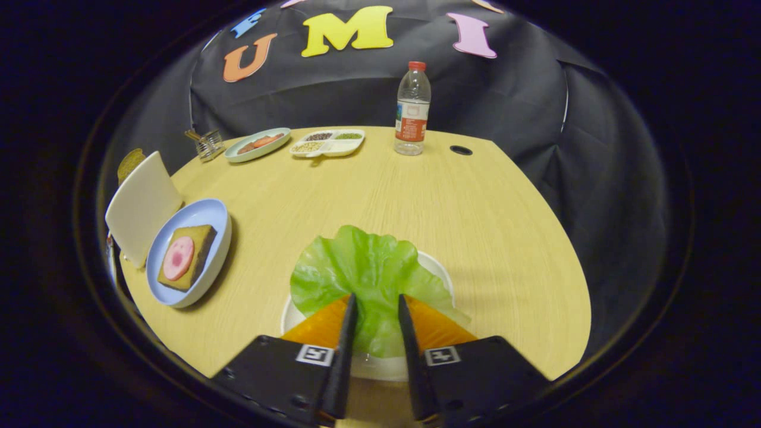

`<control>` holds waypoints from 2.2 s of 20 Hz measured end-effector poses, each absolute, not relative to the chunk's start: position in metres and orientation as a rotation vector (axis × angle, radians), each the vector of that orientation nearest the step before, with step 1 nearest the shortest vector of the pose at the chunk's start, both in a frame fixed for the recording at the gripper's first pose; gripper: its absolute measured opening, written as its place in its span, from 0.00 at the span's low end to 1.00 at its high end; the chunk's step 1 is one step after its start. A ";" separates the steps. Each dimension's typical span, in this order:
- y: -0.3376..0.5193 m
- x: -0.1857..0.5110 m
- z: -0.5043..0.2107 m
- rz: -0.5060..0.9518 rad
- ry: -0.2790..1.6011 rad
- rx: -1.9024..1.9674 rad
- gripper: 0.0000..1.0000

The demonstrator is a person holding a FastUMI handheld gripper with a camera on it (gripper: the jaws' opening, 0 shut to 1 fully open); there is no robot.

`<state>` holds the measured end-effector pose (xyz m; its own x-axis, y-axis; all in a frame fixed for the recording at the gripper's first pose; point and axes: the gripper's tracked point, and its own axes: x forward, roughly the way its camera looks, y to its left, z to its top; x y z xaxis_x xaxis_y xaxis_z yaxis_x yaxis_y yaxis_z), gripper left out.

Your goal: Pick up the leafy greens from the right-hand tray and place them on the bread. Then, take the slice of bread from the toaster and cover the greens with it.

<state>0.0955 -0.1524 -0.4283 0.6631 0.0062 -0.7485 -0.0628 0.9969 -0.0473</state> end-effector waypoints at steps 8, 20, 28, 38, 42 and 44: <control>-0.147 0.098 -0.402 0.058 0.807 -0.024 0.00; -0.146 0.096 -0.413 0.057 0.820 -0.121 0.82; -0.145 0.095 -0.431 0.156 0.872 -0.099 0.65; -0.145 0.100 -0.410 0.164 0.838 0.006 0.00; -0.132 0.100 -0.388 0.187 0.805 0.024 0.00; -0.125 0.101 -0.374 0.193 0.789 0.052 0.00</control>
<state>0.1010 -0.1247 -0.3738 0.6883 0.1912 -0.6997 -0.1528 0.9812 0.1179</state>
